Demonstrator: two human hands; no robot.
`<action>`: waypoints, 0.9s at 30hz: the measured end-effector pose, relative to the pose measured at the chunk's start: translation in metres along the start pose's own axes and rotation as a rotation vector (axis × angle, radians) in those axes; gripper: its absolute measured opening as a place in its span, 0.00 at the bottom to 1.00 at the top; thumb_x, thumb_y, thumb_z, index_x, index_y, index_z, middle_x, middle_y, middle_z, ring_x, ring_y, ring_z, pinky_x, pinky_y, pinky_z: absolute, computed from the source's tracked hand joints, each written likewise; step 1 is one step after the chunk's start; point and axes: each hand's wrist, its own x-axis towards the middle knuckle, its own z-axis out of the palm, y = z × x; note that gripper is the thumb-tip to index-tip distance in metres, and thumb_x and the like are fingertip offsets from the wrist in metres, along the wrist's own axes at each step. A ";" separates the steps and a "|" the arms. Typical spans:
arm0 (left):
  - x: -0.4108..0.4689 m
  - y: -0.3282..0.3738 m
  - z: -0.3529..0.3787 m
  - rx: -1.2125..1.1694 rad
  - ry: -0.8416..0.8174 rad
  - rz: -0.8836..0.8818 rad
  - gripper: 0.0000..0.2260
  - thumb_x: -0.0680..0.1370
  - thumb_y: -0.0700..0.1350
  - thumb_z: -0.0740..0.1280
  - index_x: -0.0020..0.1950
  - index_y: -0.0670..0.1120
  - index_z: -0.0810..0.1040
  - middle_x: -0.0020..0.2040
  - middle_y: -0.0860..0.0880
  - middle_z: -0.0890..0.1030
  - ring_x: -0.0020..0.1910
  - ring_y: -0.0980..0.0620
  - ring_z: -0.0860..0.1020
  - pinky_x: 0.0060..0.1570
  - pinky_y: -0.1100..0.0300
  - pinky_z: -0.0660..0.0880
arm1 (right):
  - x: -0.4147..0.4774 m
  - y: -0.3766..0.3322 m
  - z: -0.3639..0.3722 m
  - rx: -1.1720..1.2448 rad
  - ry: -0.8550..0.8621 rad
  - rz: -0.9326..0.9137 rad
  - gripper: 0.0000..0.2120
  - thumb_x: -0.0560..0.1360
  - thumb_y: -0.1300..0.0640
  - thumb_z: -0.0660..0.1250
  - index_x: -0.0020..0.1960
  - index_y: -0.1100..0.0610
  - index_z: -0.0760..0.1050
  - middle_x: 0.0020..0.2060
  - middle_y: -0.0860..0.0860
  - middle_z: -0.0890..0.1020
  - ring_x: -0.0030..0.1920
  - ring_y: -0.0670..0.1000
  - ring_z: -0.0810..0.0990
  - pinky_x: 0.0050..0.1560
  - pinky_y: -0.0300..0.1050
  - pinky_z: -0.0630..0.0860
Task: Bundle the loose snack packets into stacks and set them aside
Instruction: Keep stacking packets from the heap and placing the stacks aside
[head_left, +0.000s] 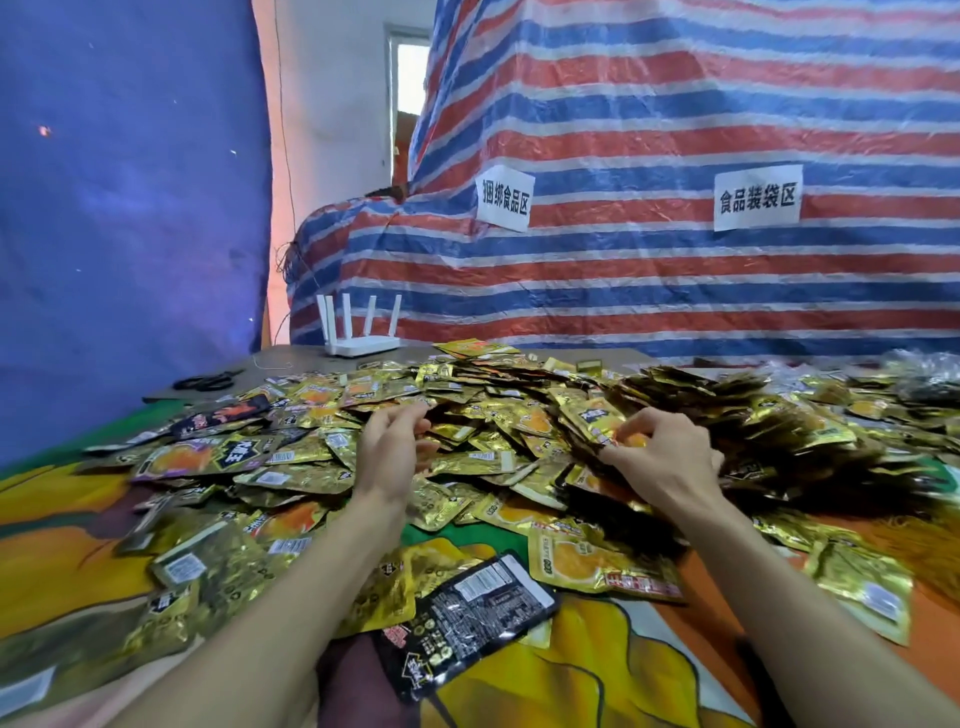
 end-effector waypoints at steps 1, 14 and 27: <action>0.001 0.002 -0.002 0.013 0.020 0.015 0.09 0.81 0.48 0.66 0.53 0.43 0.77 0.50 0.46 0.79 0.43 0.48 0.78 0.42 0.55 0.73 | 0.000 0.001 0.000 -0.019 0.003 0.016 0.09 0.70 0.48 0.75 0.49 0.46 0.81 0.50 0.52 0.82 0.59 0.58 0.75 0.61 0.54 0.66; 0.010 0.005 -0.027 1.157 -0.023 0.073 0.12 0.76 0.42 0.67 0.58 0.51 0.76 0.61 0.50 0.77 0.63 0.45 0.72 0.66 0.46 0.68 | -0.015 -0.013 -0.007 -0.065 0.045 0.010 0.24 0.68 0.53 0.64 0.64 0.48 0.78 0.64 0.57 0.73 0.68 0.61 0.64 0.68 0.59 0.59; 0.038 0.000 -0.078 1.399 0.021 -0.170 0.40 0.76 0.54 0.69 0.82 0.49 0.51 0.83 0.45 0.45 0.81 0.42 0.47 0.78 0.39 0.48 | -0.032 -0.103 0.099 -0.334 -0.598 -0.402 0.52 0.68 0.23 0.64 0.82 0.49 0.54 0.81 0.57 0.56 0.80 0.61 0.52 0.77 0.67 0.49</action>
